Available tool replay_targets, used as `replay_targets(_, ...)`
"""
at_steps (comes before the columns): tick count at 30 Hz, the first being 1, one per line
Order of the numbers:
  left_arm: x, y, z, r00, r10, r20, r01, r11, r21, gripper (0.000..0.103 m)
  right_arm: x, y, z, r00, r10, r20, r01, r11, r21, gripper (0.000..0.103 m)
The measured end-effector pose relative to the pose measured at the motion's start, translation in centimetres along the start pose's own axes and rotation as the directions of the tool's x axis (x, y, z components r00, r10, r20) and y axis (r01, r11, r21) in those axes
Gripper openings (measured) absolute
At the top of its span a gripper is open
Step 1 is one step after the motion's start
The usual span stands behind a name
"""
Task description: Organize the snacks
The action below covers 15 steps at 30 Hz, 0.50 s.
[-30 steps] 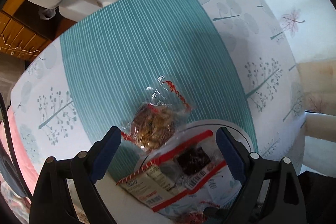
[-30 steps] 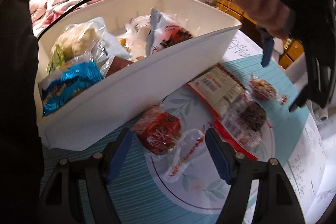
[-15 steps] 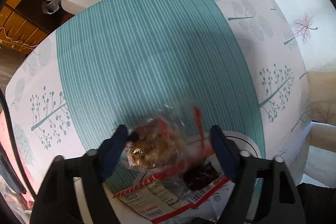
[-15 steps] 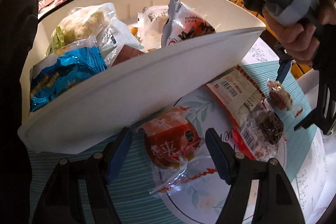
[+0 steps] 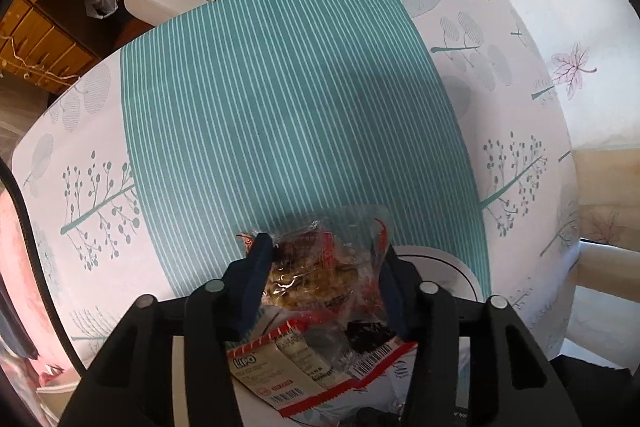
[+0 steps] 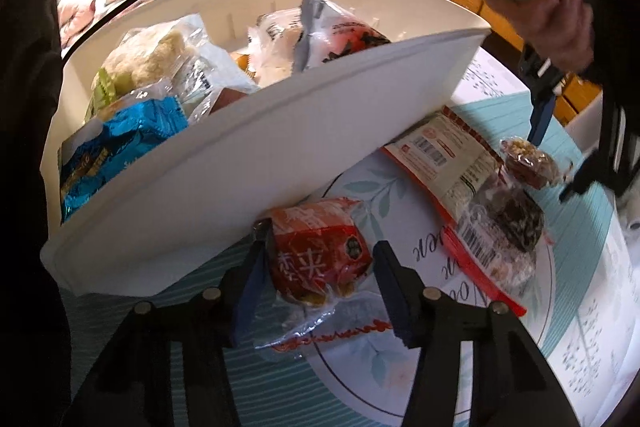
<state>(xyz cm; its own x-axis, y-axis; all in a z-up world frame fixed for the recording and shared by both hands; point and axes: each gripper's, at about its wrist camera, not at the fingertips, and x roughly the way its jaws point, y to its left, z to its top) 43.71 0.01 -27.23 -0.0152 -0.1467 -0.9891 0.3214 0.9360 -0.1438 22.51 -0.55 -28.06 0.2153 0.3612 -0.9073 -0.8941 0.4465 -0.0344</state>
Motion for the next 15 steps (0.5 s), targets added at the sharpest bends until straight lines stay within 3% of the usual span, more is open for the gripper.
replay_targets(8,-1.9,-0.2,-0.7,1.000,0.011,0.028,-0.011,1.000,-0.022,0.027,-0.5,-0.7,-0.6,0.999,-0.006,-0.036,0.010,0.995,0.096,0.053)
replay_targets(15,-4.1,-0.5,-1.0,0.998,0.030,0.054,-0.027,0.998,-0.057,0.016,-1.6,-1.4,-2.5,0.998,-0.008,-0.066,0.025,0.963,0.269,0.053)
